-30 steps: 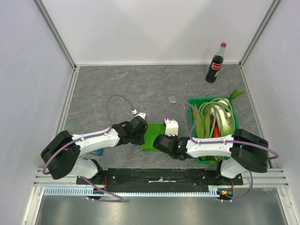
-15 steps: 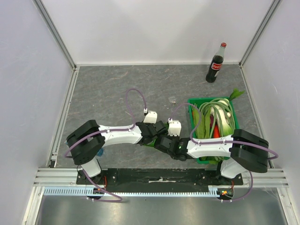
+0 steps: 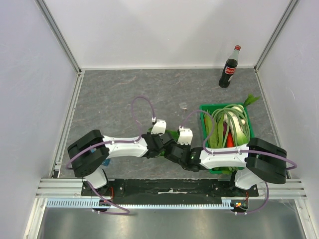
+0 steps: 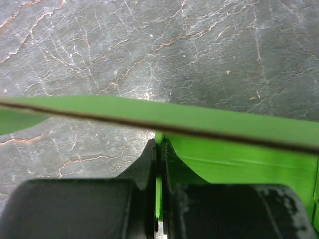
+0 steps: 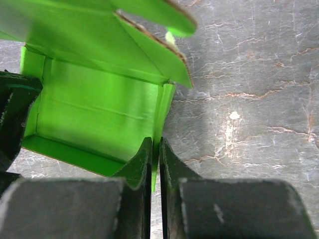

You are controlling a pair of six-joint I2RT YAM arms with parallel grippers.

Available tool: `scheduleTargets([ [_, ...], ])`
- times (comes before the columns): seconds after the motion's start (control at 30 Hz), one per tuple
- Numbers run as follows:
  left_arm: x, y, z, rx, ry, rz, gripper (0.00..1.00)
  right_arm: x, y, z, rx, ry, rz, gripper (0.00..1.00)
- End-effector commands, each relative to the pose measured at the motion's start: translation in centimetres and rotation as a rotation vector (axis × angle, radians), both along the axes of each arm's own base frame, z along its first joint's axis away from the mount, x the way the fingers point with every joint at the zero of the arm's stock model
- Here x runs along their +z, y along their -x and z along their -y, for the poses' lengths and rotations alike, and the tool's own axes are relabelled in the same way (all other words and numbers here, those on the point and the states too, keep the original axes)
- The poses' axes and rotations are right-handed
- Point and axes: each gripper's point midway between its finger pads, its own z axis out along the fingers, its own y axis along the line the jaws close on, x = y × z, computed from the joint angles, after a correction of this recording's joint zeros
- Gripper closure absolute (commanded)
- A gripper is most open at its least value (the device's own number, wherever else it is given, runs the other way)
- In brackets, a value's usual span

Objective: Fold the paper box

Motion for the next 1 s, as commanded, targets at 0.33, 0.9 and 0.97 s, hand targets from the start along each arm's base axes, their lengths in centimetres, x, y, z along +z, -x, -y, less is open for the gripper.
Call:
scheduleTargets([
  [0.33,-0.3,4.1,0.6,-0.103,0.305,-0.215,0.46,0.1,0.0,0.1,0.116,0.084,0.013,1.00],
  [0.9,2.8,5.3,1.3,-0.165,0.503,-0.199,0.54,3.8,-0.1,-1.0,0.355,0.196,0.049,0.63],
  [0.97,2.2,5.2,1.4,-0.155,0.502,-0.202,0.56,4.0,-0.2,-1.4,0.377,0.201,0.042,0.64],
])
